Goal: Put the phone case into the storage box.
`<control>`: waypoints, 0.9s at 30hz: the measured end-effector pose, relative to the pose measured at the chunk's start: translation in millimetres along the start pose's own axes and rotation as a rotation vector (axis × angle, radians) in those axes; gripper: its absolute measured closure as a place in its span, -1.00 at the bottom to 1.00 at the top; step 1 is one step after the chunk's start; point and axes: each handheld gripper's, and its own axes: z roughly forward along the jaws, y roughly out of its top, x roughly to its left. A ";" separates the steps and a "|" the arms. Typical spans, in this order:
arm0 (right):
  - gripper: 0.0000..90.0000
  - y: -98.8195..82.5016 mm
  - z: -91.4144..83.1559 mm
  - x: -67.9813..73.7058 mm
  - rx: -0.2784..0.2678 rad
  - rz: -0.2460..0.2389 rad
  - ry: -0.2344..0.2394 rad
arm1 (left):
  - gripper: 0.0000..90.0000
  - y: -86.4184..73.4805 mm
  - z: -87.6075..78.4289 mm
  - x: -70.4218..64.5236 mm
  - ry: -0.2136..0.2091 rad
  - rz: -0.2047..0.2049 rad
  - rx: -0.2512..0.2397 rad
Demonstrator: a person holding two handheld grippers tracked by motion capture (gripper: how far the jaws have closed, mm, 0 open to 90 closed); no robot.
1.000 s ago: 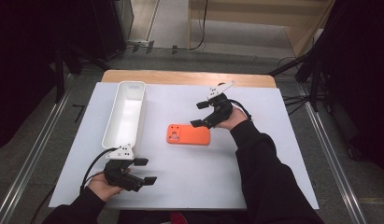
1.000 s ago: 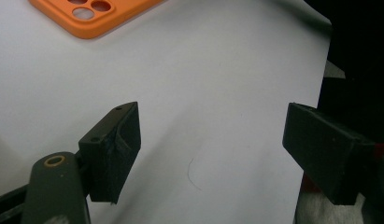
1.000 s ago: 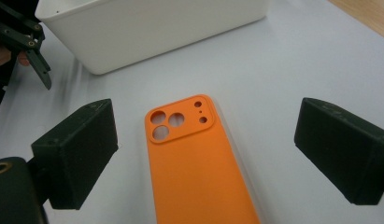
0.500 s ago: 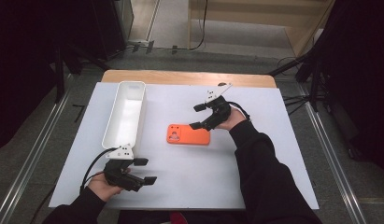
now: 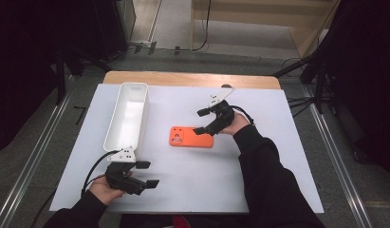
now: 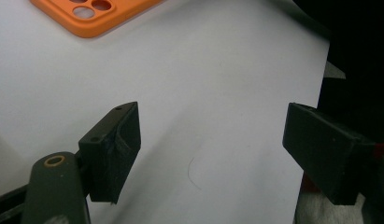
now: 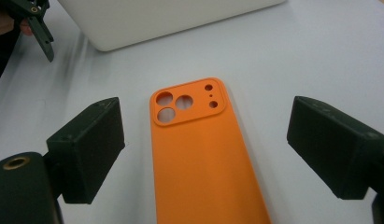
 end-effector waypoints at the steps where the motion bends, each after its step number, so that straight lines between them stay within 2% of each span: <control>1: -0.78 -0.8 0.5 0.1 0.002 0.003 0.000 | -0.56 0.0 -0.1 -0.2 -0.001 0.000 0.000; 16: -0.78 -17.2 8.3 -0.2 0.031 0.017 -0.012 | -0.56 -0.1 0.3 -0.6 -0.005 0.003 0.002; 27: -0.78 -22.8 12.7 0.3 0.034 0.023 -0.016 | -0.56 -0.1 0.2 -0.5 -0.006 0.002 0.003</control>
